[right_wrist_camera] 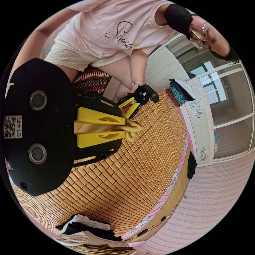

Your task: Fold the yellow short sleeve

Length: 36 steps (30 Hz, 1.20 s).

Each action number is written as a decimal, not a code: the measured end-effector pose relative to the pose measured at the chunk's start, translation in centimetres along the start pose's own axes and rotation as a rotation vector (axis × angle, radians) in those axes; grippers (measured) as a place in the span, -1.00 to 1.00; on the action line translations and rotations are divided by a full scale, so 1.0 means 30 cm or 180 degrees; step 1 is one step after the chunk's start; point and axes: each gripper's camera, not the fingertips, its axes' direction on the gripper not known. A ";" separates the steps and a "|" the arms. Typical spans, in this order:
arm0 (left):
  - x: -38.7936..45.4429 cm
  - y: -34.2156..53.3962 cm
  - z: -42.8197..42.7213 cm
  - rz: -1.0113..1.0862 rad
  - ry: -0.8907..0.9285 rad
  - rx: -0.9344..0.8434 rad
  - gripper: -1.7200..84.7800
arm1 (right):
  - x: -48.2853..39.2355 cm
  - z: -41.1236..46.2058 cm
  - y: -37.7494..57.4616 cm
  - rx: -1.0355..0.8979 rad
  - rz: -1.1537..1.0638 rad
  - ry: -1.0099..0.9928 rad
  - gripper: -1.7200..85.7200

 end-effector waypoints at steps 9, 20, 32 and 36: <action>0.092 0.005 -0.207 0.0144 -0.0219 0.0266 -0.88 | 0.009 -0.080 -0.037 0.0255 0.0526 0.0166 -0.87; -0.319 -0.029 -0.543 -0.0778 -0.0930 0.0367 -0.88 | 0.358 0.388 -0.884 0.0145 -0.0122 -0.0163 -0.89; -1.047 0.381 -1.074 -0.2902 -0.1583 0.1159 -0.88 | 0.121 1.220 -2.284 -0.0643 -0.1162 -0.0322 -0.88; -1.253 0.561 -1.230 -0.3595 -0.2045 0.1306 -0.84 | -0.122 1.518 -2.703 -0.0884 -0.1435 -0.0229 -0.86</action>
